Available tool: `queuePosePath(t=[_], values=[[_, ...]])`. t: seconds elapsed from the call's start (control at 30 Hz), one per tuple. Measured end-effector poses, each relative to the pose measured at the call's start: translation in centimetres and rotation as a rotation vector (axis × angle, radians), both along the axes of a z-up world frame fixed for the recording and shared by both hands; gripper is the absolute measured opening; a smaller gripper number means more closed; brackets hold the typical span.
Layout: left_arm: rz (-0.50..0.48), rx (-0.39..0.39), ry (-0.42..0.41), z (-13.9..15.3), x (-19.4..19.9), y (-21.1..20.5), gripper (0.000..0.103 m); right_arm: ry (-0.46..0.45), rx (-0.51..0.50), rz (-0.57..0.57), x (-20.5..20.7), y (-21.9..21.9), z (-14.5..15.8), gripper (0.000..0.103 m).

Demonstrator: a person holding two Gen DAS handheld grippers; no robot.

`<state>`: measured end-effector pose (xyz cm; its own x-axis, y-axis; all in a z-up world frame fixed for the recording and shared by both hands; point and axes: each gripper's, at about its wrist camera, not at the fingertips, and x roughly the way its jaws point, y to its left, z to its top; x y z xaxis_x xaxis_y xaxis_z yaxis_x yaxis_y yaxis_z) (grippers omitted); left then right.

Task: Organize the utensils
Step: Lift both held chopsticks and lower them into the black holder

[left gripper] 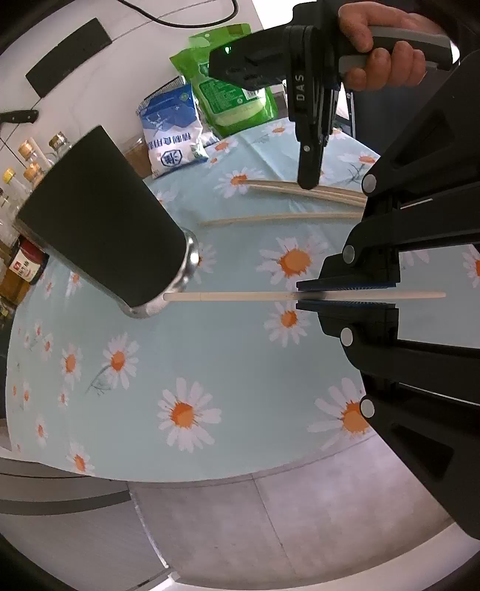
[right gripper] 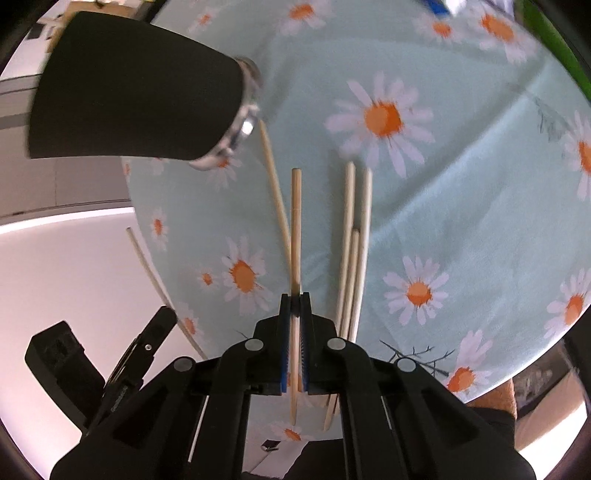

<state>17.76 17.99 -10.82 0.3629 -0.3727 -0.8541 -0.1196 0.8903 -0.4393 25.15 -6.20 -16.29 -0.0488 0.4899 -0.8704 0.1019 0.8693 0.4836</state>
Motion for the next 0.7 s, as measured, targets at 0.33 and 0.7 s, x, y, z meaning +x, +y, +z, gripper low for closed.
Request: queuePosePath(t=[0.33,0.7], values=[[0.029,0.04,-0.054,3.4,1.1,-0.4,0.003,-0.206,0.016,0.074,1.3,-0.4,5.5,0.006],[0.081,0.087,-0.175,9.4,1.9,-1.4,0.003,-0.418,0.034,0.163,3.4,0.5,11.6,0.006]])
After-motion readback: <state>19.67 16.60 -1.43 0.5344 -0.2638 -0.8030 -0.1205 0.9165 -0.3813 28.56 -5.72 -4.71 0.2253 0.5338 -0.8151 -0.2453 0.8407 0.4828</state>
